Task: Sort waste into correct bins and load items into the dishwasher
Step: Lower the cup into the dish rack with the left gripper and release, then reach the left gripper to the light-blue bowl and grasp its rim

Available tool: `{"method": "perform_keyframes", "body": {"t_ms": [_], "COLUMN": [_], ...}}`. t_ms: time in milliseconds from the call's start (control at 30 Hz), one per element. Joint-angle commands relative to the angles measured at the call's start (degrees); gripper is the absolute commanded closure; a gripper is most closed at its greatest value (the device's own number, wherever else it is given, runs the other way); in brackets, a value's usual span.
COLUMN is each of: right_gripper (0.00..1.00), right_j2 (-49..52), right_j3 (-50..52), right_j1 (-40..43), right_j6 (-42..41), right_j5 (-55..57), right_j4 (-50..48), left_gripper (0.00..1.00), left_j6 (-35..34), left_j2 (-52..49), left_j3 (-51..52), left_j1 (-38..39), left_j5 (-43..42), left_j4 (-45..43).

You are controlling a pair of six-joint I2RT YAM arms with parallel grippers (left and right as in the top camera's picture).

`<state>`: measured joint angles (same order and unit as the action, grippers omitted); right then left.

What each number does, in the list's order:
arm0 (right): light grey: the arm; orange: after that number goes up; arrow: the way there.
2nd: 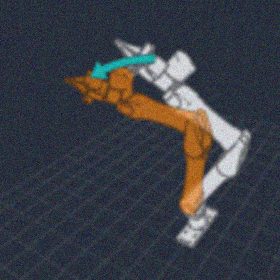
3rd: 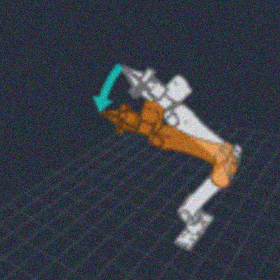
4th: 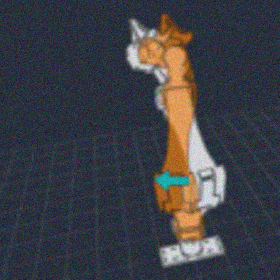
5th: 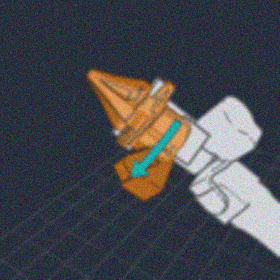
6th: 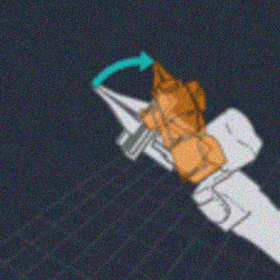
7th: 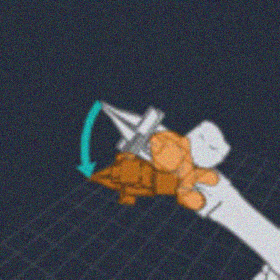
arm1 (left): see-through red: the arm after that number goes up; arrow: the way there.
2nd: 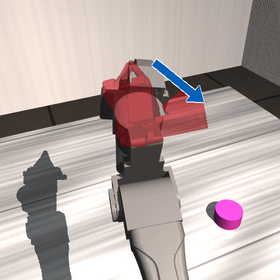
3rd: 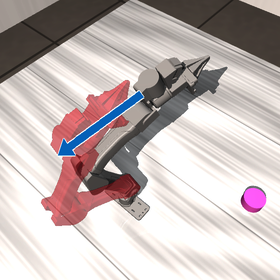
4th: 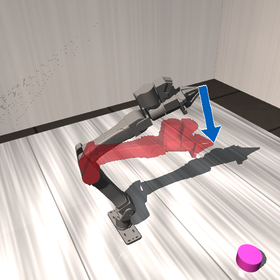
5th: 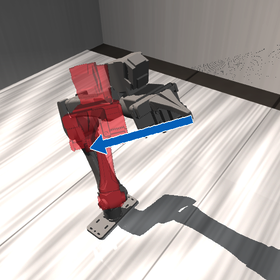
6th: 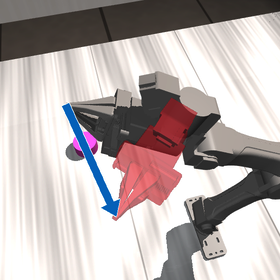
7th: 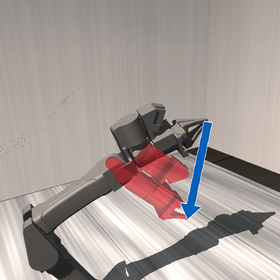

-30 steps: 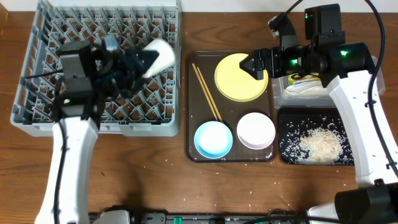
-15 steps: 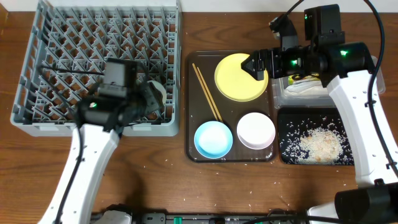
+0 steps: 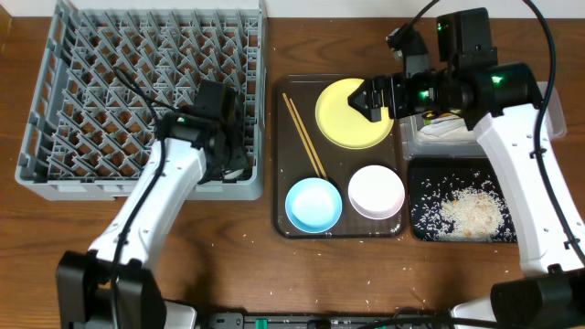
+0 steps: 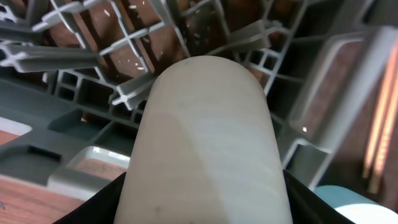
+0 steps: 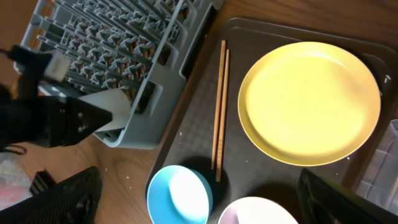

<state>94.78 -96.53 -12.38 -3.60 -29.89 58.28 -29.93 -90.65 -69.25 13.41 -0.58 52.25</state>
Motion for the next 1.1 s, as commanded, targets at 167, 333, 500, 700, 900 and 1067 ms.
{"method": "perform_keyframes", "body": {"t_ms": [167, 333, 500, 700, 900, 1067], "right_gripper": [0.02, 0.02, 0.02, 0.02, 0.01, 0.01], "right_j2": [-0.22, -0.22, -0.22, -0.22, -0.22, -0.22], "right_j3": [0.00, 0.00, 0.00, 0.00, 0.00, 0.00], "right_j1": [-0.46, -0.46, -0.46, -0.44, -0.28, -0.28], "right_j6": [0.48, 0.48, 0.48, 0.46, 0.39, -0.83], "right_j5": [2.32, 2.49, 2.49, 3.13, 3.61, 6.58], "right_j4": [1.49, 1.77, 1.75, 1.73, 1.40, 1.57], "left_gripper": [0.59, 0.28, 0.18, 0.17, 0.17, 0.17], "left_j6": [0.57, 0.57, 1.29, 5.25, 13.18, 20.02], "left_j2": [-5.84, -6.10, -3.74, 0.87, 4.57, 3.39], "left_j3": [-0.92, -1.03, -4.35, -9.84, -10.10, -8.41], "left_j1": [0.07, 0.07, 0.07, 0.11, 3.26, 9.09], "left_j5": [1.29, 1.03, 1.03, -4.00, -15.21, -16.94], "left_j4": [0.17, 0.20, 2.32, 5.18, 4.96, 5.09]}}
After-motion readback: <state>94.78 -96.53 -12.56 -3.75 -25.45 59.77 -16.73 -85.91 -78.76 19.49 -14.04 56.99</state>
